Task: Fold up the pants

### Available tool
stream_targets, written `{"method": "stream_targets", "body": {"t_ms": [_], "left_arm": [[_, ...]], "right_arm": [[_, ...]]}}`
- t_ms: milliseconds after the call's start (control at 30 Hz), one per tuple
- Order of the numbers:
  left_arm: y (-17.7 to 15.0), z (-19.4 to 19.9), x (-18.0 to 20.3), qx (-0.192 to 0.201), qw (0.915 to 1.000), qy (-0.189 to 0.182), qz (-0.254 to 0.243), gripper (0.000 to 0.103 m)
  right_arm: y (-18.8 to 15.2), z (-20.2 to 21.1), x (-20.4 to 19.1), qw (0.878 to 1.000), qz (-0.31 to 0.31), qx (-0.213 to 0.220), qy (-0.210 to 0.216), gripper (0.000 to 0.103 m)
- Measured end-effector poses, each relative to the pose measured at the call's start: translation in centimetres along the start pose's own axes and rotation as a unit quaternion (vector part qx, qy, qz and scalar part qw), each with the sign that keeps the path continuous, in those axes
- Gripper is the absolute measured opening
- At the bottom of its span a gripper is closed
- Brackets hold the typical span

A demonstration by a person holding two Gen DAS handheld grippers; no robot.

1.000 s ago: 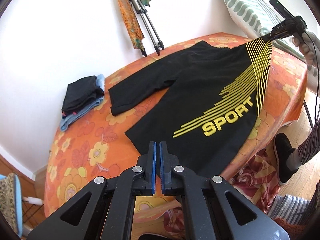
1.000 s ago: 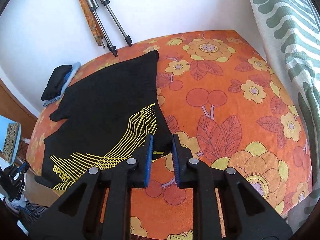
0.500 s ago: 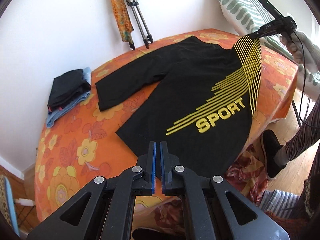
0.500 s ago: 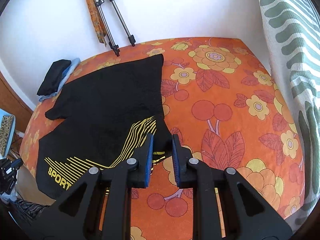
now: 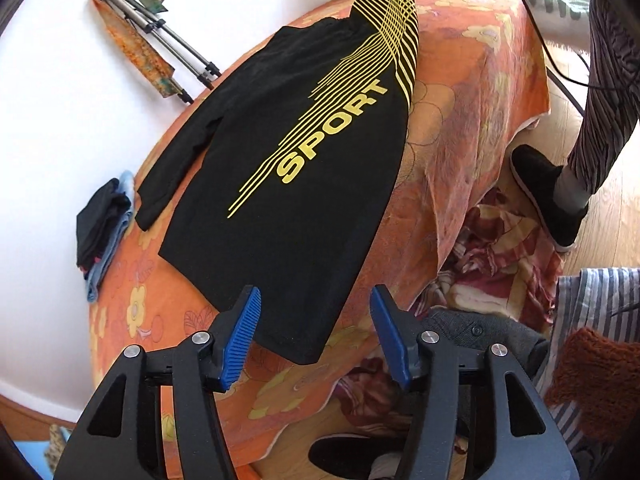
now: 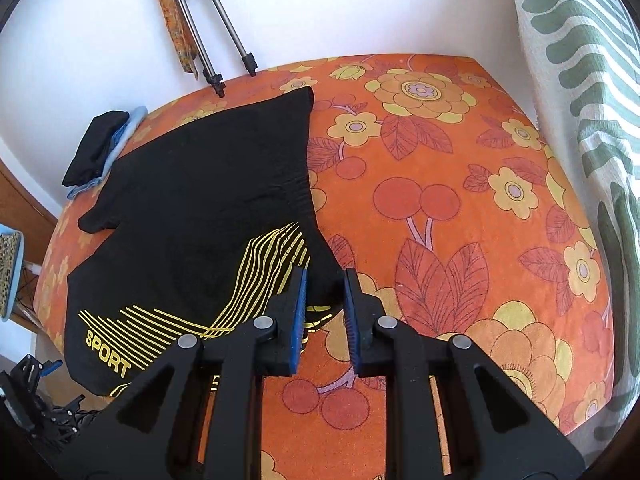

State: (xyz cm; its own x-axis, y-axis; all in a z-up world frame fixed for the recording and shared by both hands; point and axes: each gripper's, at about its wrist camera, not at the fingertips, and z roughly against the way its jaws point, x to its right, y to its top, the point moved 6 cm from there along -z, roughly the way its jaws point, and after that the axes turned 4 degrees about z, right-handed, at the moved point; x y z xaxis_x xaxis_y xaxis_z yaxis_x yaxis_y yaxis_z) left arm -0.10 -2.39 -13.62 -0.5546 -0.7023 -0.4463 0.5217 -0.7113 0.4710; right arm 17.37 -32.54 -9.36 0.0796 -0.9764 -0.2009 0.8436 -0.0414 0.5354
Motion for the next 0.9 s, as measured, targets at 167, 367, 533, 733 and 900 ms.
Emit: {"method": "stream_targets", "body": {"t_ms": [167, 367, 533, 733, 900], "left_arm": [[-0.3, -0.8, -0.8, -0.007, 1.0000, 0.005, 0.005, 0.054], [-0.4, -1.0, -0.1, -0.004, 0.9997, 0.019, -0.013, 0.039], [0.4, 0.0, -1.5, 0.002, 0.9990, -0.028, 0.034, 0.007], [1.8, 0.7, -2.6, 0.024, 0.9973, -0.030, 0.063, 0.002], [3.7, 1.2, -5.1, 0.053, 0.9937, -0.009, 0.098, 0.002]], "right_arm": [[-0.2, 0.1, 0.5, 1.000, -0.004, 0.000, 0.000, 0.018], [-0.1, 0.2, 0.3, 1.000, -0.001, 0.001, 0.000, 0.018], [-0.1, 0.3, 0.2, 1.000, -0.001, 0.002, -0.001, 0.018], [-0.1, 0.3, 0.2, 1.000, -0.002, 0.003, -0.001, 0.018], [0.3, 0.6, 0.2, 1.000, -0.014, 0.010, 0.008, 0.018]]}}
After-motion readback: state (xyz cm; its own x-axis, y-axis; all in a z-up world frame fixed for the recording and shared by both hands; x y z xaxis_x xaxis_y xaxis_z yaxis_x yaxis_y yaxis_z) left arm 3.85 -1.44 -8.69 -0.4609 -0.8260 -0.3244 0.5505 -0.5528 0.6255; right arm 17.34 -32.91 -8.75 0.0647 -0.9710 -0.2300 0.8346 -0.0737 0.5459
